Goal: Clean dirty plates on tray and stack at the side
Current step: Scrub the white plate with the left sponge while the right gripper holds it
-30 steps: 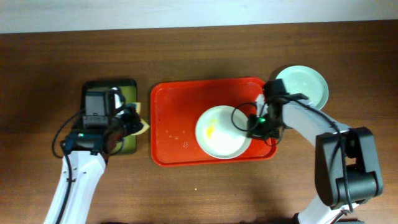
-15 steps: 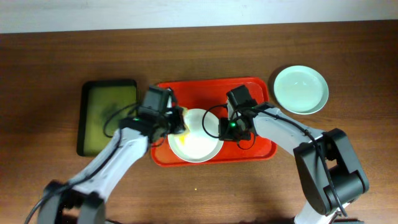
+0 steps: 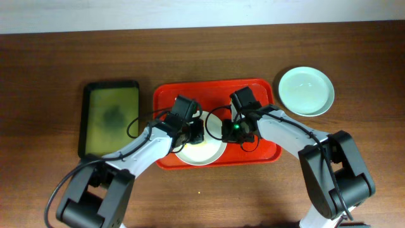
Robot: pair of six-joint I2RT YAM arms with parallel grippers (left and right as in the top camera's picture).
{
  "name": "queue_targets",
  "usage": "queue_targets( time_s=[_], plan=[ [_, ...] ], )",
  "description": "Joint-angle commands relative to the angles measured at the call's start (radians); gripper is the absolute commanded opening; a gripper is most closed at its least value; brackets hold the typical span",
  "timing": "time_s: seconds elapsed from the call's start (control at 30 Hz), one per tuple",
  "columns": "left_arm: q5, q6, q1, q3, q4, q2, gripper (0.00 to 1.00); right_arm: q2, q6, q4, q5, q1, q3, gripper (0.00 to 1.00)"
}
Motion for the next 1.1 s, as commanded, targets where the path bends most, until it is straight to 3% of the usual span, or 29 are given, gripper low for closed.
queue_targets(
  time_s=[0.0, 0.07, 0.33, 0.43, 0.67, 0.93, 1.07],
  plan=[
    [-0.138, -0.011, 0.000, -0.002, -0.023, 0.048, 0.00, 0.028, -0.003, -0.006, 0.058, 0.011, -0.017, 0.04],
    [-0.293, -0.011, 0.000, -0.002, -0.084, 0.048, 0.00, 0.028, -0.003, -0.016, 0.071, 0.011, -0.017, 0.04],
    [-0.605, -0.010, 0.000, 0.061, -0.236, -0.045, 0.00, 0.028, -0.006, -0.015, 0.073, 0.011, -0.017, 0.04],
    [-0.540, -0.011, 0.000, 0.079, -0.234, -0.102, 0.00, 0.028, -0.006, -0.015, 0.096, 0.011, -0.017, 0.04],
    [-0.006, -0.011, -0.013, 0.077, -0.103, -0.078, 0.00, 0.028, -0.006, -0.015, 0.098, 0.011, -0.017, 0.04],
    [0.033, -0.010, -0.082, 0.077, -0.085, 0.068, 0.00, 0.028, -0.006, -0.015, 0.098, 0.011, -0.017, 0.04],
    [-0.056, -0.010, -0.082, 0.077, -0.115, 0.112, 0.00, 0.028, -0.006, -0.016, 0.098, 0.011, -0.017, 0.04]
  ],
)
